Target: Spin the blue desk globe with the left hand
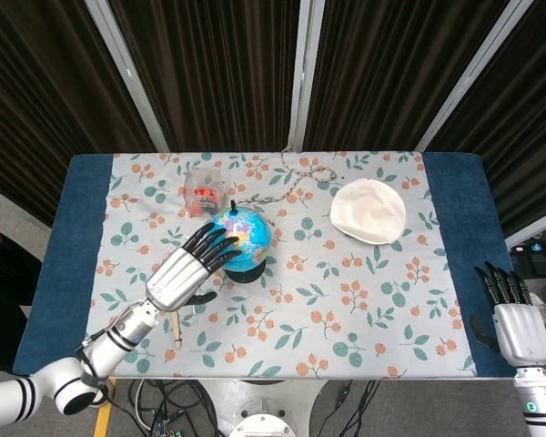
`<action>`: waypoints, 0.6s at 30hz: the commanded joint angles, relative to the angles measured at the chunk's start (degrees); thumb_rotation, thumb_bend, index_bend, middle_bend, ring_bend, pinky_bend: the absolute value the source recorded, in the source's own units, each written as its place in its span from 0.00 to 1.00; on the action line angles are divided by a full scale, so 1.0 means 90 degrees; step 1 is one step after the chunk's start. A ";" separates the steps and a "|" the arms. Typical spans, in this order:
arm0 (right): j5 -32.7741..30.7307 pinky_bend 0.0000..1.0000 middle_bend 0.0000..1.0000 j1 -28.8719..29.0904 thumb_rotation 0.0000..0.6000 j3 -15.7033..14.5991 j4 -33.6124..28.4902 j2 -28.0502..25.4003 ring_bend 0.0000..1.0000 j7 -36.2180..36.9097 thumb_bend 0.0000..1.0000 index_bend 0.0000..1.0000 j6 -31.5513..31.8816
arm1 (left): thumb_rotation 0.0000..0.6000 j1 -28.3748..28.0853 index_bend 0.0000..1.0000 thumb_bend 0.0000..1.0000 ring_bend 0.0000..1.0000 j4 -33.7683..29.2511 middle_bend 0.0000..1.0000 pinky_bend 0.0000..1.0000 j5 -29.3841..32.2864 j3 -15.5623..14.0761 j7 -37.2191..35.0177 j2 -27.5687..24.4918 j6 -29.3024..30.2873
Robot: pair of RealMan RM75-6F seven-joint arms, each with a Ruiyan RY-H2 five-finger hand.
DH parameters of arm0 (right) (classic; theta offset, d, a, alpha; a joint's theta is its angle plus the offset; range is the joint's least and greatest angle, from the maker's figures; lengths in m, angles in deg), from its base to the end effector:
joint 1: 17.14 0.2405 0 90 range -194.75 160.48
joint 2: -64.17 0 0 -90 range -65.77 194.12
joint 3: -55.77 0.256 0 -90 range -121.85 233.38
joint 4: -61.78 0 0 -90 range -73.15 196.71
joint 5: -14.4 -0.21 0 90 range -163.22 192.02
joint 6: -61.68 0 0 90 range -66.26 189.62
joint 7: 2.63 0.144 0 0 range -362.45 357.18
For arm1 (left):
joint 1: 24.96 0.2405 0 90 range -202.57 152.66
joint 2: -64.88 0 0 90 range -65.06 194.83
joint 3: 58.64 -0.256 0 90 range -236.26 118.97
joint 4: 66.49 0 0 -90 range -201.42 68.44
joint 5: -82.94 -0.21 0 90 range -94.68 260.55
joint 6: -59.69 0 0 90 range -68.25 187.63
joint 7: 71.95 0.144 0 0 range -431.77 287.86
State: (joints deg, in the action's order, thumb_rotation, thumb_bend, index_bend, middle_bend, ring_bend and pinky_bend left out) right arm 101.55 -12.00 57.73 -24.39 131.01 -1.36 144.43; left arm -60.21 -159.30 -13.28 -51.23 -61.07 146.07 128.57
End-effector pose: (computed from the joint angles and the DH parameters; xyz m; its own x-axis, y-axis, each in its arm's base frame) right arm -0.3284 -0.1805 0.1457 0.4327 -0.0524 0.9000 -0.9016 -0.0269 0.4318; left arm -0.1189 0.2874 0.0369 0.3868 -0.0173 0.9220 0.6792 -0.6710 -0.2975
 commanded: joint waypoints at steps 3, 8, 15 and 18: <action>-0.0010 0.00 0.00 0.0006 1.00 -0.0002 0.0005 0.0013 0.00 -0.0009 0.33 0.00 -0.0022 | 1.00 0.0076 0.19 0.12 0.04 -0.0026 0.12 0.04 0.0031 -0.0061 0.0047 -0.0094 0.0124; 0.0003 0.00 0.00 0.0014 1.00 -0.0002 -0.0011 0.0015 0.00 -0.0038 0.33 0.00 -0.0024 | 1.00 0.0252 0.19 0.12 0.04 -0.0090 0.22 0.04 0.0164 -0.0130 0.0155 -0.0259 0.0292; 0.0001 0.00 0.00 0.0021 1.00 -0.0008 -0.0044 0.0018 0.00 -0.0097 0.33 0.00 -0.0041 | 1.00 0.0486 0.19 0.12 0.04 -0.0055 0.22 0.04 0.0271 -0.0096 0.0024 -0.0414 0.0693; 0.0011 0.00 0.00 0.0032 1.00 -0.0011 -0.0061 0.0025 0.00 -0.0125 0.33 0.00 -0.0054 | 1.00 0.0499 0.19 0.12 0.04 -0.0034 0.20 0.04 0.0170 -0.0091 -0.0087 -0.0434 0.0819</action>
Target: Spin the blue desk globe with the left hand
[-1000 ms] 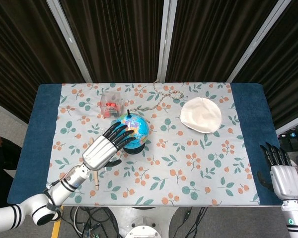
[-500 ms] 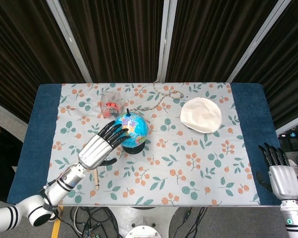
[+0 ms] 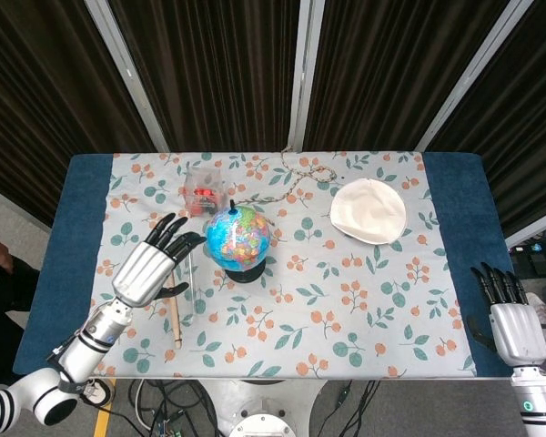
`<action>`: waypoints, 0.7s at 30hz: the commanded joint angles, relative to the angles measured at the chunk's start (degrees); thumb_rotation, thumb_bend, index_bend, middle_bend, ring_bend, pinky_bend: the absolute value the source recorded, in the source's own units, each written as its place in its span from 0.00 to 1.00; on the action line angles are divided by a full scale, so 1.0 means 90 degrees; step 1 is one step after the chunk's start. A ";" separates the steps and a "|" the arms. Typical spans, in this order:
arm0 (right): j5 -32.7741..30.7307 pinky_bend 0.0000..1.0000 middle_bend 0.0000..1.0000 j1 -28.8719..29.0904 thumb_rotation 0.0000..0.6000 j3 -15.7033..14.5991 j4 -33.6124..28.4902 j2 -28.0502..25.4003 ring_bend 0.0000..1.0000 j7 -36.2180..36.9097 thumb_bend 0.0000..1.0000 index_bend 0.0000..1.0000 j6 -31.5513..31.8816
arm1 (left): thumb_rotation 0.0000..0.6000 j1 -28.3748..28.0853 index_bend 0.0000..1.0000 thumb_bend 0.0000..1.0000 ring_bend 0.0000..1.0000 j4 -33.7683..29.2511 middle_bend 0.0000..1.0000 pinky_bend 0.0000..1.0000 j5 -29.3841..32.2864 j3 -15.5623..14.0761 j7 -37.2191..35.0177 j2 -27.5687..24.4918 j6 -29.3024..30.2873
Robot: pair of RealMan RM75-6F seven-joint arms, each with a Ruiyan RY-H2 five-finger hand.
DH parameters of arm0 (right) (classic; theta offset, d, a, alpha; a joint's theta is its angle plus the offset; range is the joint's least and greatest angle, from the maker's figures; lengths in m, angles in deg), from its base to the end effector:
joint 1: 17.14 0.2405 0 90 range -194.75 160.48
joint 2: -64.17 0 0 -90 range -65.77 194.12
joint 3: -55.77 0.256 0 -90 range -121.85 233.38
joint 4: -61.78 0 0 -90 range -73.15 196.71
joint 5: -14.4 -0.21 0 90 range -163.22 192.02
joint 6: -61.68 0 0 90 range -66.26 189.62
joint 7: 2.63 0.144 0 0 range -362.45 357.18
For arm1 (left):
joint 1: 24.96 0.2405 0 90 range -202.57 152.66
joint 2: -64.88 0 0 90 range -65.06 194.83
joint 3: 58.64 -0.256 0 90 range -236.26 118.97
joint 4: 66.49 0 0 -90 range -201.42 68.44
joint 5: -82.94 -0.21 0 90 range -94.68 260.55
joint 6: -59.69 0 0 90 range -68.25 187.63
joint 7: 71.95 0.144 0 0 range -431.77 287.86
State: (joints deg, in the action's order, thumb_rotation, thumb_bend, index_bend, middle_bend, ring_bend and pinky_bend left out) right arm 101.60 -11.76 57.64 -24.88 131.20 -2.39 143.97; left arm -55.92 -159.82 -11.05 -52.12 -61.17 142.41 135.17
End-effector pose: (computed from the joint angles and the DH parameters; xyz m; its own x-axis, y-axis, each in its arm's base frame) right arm -0.3262 -0.1813 0.1423 0.4387 -0.0606 0.8966 -0.8986 -0.0333 0.4375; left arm -0.1510 0.2842 0.0682 0.3685 -0.0788 0.9263 0.7484 -0.5659 -0.3459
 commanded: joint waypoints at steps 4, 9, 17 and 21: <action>0.0011 0.00 0.00 0.0010 1.00 0.0001 -0.0025 0.0005 0.00 -0.0039 0.33 0.00 -0.0001 | 1.00 -0.0051 0.18 0.12 0.04 0.0027 0.15 0.04 -0.0307 -0.0010 -0.0189 -0.0004 0.0147; -0.0005 0.00 0.00 0.0004 1.00 -0.0001 -0.0009 0.0000 0.00 -0.0015 0.33 0.00 -0.0007 | 1.00 -0.0260 0.18 0.12 0.04 -0.0019 0.14 0.04 -0.0484 0.0004 -0.0169 0.0098 -0.0016; -0.0029 0.00 0.00 -0.0009 1.00 -0.0006 0.0076 0.0011 0.00 0.0102 0.33 0.00 -0.0017 | 1.00 -0.0618 0.18 0.12 0.04 -0.0019 0.14 0.04 -0.0439 0.0075 -0.0038 0.0390 -0.0459; -0.0024 0.00 0.00 -0.0006 1.00 -0.0003 0.0102 0.0022 0.00 0.0140 0.33 0.00 -0.0015 | 1.00 -0.0688 0.18 0.12 0.04 0.0020 0.14 0.04 -0.0389 0.0101 -0.0023 0.0486 -0.0509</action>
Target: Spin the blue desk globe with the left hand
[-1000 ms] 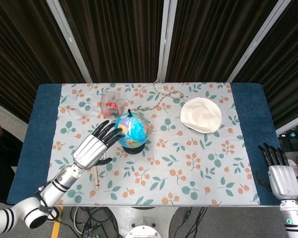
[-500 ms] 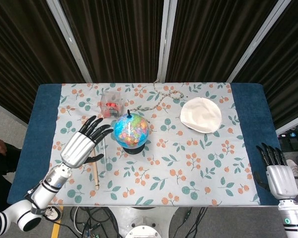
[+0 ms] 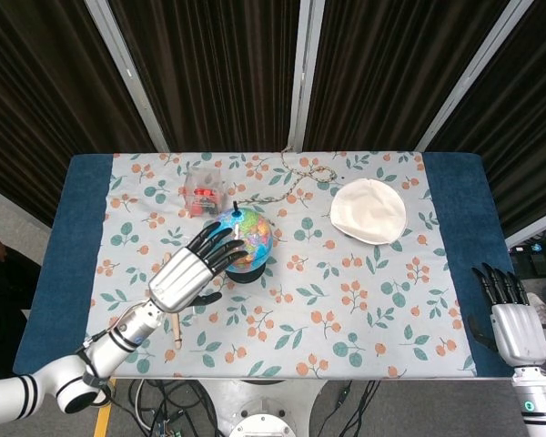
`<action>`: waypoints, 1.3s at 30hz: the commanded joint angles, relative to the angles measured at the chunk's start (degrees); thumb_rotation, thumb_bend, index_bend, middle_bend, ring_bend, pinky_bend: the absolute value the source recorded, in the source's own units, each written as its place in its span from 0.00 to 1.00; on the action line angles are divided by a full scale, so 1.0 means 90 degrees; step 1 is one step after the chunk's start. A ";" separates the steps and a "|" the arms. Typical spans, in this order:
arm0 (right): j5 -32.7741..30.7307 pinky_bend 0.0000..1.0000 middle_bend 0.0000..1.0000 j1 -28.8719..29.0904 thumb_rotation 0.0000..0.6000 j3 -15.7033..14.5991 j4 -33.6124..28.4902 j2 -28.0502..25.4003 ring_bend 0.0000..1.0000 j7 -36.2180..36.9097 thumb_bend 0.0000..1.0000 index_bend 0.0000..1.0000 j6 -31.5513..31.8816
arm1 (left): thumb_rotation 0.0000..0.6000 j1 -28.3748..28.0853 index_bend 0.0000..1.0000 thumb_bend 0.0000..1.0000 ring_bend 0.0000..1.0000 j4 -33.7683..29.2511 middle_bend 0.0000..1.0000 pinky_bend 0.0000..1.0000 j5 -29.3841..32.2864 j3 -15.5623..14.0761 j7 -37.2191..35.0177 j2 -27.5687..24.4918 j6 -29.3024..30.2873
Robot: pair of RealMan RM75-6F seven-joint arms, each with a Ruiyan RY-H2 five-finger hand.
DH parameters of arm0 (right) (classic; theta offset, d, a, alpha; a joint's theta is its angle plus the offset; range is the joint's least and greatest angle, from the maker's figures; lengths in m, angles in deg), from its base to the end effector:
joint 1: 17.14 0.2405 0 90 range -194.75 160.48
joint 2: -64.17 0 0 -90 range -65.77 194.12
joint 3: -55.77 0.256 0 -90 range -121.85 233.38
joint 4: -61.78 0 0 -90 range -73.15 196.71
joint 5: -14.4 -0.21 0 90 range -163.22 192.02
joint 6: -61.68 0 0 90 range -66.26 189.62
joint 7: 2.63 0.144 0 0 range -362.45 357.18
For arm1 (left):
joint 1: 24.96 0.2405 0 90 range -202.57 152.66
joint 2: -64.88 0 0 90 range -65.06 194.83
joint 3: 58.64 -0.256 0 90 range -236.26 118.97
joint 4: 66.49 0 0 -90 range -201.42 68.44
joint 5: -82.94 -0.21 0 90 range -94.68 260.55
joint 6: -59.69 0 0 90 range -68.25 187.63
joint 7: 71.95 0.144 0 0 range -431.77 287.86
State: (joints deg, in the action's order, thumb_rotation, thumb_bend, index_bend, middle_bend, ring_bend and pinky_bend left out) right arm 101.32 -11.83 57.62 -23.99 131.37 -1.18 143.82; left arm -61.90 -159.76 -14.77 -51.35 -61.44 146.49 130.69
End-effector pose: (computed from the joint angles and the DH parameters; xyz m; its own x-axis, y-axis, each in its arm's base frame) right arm -0.3300 -0.1811 0.1429 0.4302 -0.0636 0.9005 -0.9027 -0.0249 0.4295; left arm -0.1041 0.2862 0.0393 0.3506 -0.0497 0.9352 0.6495 -0.7065 -0.2810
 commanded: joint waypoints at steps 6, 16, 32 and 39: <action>-0.0001 0.00 0.00 0.0013 1.00 -0.0008 0.0035 0.0035 0.00 0.0009 0.33 0.00 -0.0035 | 1.00 -0.0070 0.18 0.12 0.04 0.0024 0.14 0.04 0.0084 0.0004 0.0043 0.0052 -0.0058; 0.0000 0.00 0.00 0.0027 1.00 -0.0006 0.0012 0.0033 0.00 -0.0006 0.33 0.00 -0.0051 | 1.00 -0.0072 0.18 0.12 0.04 0.0060 0.14 0.04 0.0238 -0.0065 0.0072 0.0085 -0.0122; 0.0046 0.00 0.00 0.0025 1.00 -0.0005 -0.0107 -0.0008 0.00 -0.0129 0.33 0.00 0.0005 | 1.00 0.0503 0.18 0.12 0.04 0.0082 0.32 0.04 0.0506 -0.0221 -0.0065 -0.0522 0.0471; 0.0039 0.00 0.00 0.0037 1.00 -0.0013 -0.0110 0.0020 0.00 -0.0167 0.33 0.00 -0.0027 | 1.00 0.0889 0.18 0.12 0.04 0.0132 0.30 0.04 0.0501 -0.0274 -0.0178 -0.0810 0.0982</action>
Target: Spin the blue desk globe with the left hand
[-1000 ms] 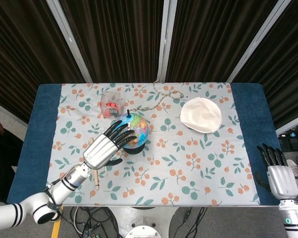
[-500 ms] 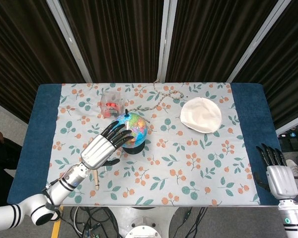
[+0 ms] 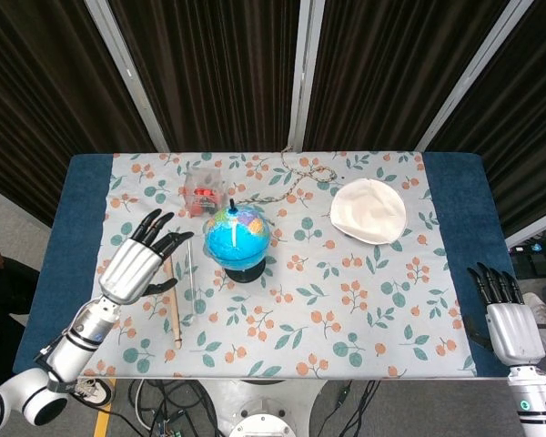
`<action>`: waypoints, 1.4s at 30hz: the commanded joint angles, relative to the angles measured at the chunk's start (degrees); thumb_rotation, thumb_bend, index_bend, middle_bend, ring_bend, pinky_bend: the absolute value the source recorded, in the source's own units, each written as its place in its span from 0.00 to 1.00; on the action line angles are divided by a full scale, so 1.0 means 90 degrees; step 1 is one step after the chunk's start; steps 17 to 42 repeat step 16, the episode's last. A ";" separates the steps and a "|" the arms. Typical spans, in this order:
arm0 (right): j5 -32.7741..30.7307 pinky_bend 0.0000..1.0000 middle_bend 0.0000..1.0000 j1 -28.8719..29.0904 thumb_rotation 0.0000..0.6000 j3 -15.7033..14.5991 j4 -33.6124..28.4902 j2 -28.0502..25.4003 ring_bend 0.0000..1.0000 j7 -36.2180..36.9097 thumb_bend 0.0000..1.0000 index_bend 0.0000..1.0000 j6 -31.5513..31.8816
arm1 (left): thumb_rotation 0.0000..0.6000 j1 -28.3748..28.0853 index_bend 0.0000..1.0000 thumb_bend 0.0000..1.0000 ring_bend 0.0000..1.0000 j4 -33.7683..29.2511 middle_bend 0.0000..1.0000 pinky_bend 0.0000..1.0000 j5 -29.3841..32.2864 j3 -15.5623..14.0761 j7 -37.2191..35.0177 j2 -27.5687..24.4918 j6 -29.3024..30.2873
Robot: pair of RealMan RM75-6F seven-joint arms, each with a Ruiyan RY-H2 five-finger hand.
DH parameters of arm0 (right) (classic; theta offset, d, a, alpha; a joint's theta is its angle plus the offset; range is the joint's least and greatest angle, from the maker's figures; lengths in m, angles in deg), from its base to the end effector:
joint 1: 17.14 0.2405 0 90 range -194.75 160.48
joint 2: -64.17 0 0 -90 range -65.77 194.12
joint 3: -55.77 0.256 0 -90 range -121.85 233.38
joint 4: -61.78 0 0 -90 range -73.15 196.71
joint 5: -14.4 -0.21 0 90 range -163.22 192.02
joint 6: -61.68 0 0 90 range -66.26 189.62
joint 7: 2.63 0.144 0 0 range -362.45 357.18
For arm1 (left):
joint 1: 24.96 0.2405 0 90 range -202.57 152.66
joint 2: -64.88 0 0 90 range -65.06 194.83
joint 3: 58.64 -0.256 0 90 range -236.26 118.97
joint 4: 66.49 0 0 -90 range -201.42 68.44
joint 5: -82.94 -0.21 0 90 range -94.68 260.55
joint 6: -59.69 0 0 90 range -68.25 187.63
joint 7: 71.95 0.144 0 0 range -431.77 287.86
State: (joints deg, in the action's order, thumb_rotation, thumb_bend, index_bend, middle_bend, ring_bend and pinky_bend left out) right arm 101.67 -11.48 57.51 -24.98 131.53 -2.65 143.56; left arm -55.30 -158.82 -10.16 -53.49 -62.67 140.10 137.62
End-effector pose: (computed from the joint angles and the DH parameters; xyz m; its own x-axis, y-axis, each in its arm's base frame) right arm -0.3248 -0.1822 0.1389 0.4367 -0.0683 0.8970 -0.8996 -0.0396 0.4349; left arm -0.1673 0.2851 0.0828 0.3830 -0.0974 0.9186 0.7595 -0.5328 -0.3731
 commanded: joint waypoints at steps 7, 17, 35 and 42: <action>0.0022 0.00 0.00 -0.0007 1.00 0.0007 -0.0117 -0.0054 0.00 -0.0059 0.33 0.00 0.0043 | 1.00 0.0996 0.19 0.12 0.04 0.0142 0.22 0.04 0.0308 -0.0451 -0.0158 -0.0398 0.0736; 0.0122 0.00 0.00 0.0066 1.00 0.0004 -0.0390 0.0002 0.00 -0.0417 0.33 0.00 0.0021 | 1.00 0.2001 0.22 0.12 0.04 0.0743 0.18 0.04 0.0365 -0.0867 -0.0578 -0.0747 0.1498; 0.0122 0.00 0.00 0.0066 1.00 0.0004 -0.0390 0.0002 0.00 -0.0417 0.33 0.00 0.0021 | 1.00 0.2001 0.22 0.12 0.04 0.0743 0.18 0.04 0.0365 -0.0867 -0.0578 -0.0747 0.1498; 0.0122 0.00 0.00 0.0066 1.00 0.0004 -0.0390 0.0002 0.00 -0.0417 0.33 0.00 0.0021 | 1.00 0.2001 0.22 0.12 0.04 0.0743 0.18 0.04 0.0365 -0.0867 -0.0578 -0.0747 0.1498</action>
